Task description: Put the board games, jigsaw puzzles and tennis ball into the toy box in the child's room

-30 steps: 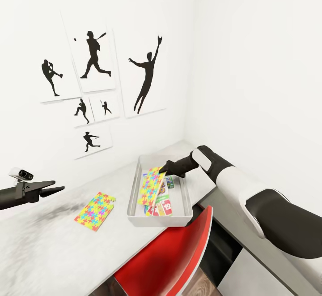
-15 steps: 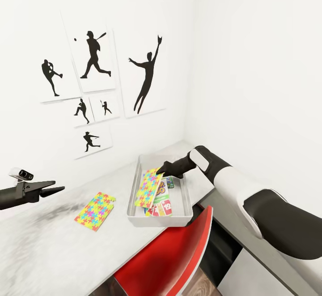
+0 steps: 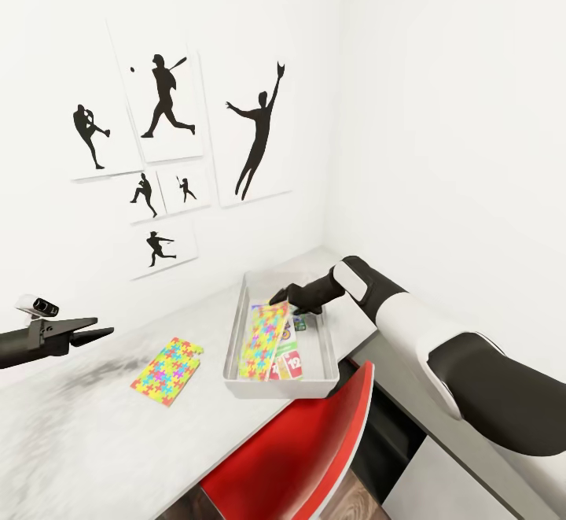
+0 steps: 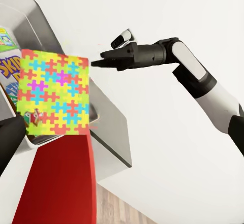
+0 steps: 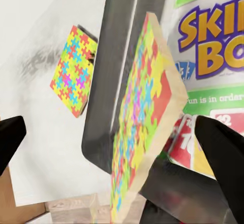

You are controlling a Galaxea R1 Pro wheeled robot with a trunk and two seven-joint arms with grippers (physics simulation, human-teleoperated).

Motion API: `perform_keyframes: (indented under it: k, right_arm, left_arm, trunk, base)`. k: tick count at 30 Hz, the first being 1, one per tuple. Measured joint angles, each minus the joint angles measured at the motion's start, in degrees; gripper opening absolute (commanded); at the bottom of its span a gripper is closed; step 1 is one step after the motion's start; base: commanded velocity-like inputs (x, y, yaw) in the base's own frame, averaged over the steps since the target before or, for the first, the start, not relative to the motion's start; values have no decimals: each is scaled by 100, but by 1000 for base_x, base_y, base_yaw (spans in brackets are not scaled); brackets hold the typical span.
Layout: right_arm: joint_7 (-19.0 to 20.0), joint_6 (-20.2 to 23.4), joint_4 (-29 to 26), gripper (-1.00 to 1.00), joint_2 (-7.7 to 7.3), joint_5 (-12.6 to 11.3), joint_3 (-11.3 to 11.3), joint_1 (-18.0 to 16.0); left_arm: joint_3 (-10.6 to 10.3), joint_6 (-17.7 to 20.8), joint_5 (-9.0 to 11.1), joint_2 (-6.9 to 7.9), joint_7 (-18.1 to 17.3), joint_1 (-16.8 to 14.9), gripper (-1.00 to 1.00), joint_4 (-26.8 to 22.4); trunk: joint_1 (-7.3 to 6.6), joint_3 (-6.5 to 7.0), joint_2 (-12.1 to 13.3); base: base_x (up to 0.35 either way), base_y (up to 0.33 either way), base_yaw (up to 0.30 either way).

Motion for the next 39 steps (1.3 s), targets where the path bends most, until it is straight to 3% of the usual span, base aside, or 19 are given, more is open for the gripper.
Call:
perform_keyframes:
  k: [12,36,39]
  right_arm:
    - [0,0,0,100,-24,-8,234,0]
    - [1,-114,-72,100,-42,-11,211,0]
    - [0,-285,-84,100,-19,-20,183,0]
  left_arm:
    - [0,0,0,0,0,0,100,0]
    - [5,0,1,8,0,0,100,0]
    - [8,0,0,9,0,0,100,0]
  trunk:
    - [0,0,0]
    - [0,0,0]
    - [1,0,1]
  base:
    - [0,0,0]
    - [-17,0,0]
    - [-48,5,0]
